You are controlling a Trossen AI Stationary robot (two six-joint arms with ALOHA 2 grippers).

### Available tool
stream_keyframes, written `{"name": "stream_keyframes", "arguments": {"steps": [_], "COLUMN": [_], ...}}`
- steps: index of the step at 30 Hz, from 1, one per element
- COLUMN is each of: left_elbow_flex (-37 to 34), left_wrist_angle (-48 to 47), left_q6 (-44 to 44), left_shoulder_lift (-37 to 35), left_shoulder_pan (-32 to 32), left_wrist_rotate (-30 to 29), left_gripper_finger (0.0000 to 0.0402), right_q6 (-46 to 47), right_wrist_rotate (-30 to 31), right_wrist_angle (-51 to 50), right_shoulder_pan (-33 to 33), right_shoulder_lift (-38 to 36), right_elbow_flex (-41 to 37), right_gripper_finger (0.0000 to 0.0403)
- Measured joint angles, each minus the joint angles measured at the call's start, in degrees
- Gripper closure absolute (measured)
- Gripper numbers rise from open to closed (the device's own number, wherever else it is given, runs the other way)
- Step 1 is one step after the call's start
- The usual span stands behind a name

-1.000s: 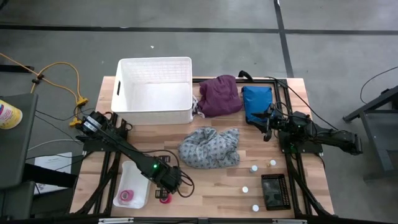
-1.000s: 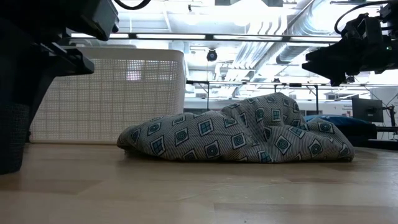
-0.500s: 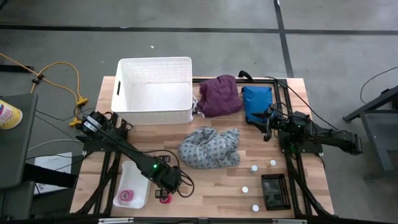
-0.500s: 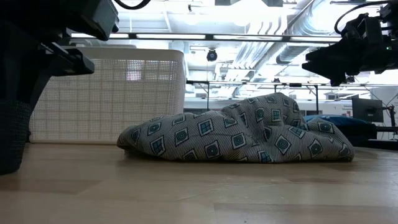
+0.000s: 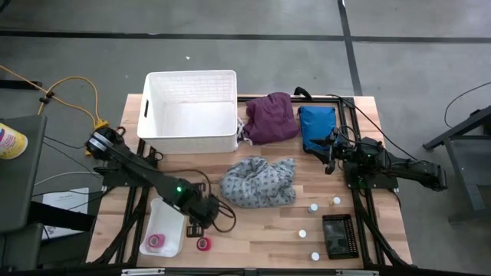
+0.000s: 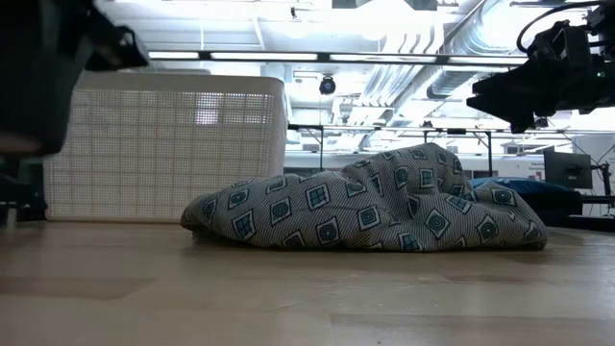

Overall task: Pick & place medical supplies in basket/bin
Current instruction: Put the black bandage into the bottom white bin

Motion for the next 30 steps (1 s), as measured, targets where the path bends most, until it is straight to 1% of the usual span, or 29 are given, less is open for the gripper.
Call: {"name": "stream_keyframes", "arguments": {"steps": [5,14,18,22,26,30], "left_elbow_flex": [0.0,0.0,0.0,0.0,0.0,0.0], "left_wrist_angle": [-1.8,-2.5,-2.5,-3.1,-5.8,-9.1], "left_q6": [-0.1,0.7,1.4,-0.1,-3.2,-8.6], "left_shoulder_lift": [-3.2,-3.5,-4.1,-5.4,-6.8,-8.5], "left_shoulder_pan": [0.9,-0.2,-2.1,-4.6,-7.5,-11.5], "left_wrist_rotate": [-1.3,-1.4,-1.4,-1.4,-2.6,-4.7], "left_gripper_finger": [0.0359,0.0359,0.0359,0.0359,0.0359,0.0359], "right_q6": [0.0,0.0,0.0,0.0,0.0,0.0], "right_wrist_rotate": [0.0,0.0,0.0,0.0,0.0,0.0], "right_wrist_angle": [0.0,0.0,0.0,0.0,0.0,0.0], "right_shoulder_pan": [0.0,0.0,0.0,0.0,0.0,0.0], "right_shoulder_lift": [0.0,0.0,0.0,0.0,0.0,0.0], "right_elbow_flex": [0.0,0.0,0.0,0.0,0.0,0.0], "right_gripper_finger": [0.0221,0.0221,0.0221,0.0221,0.0221,0.0221]}}
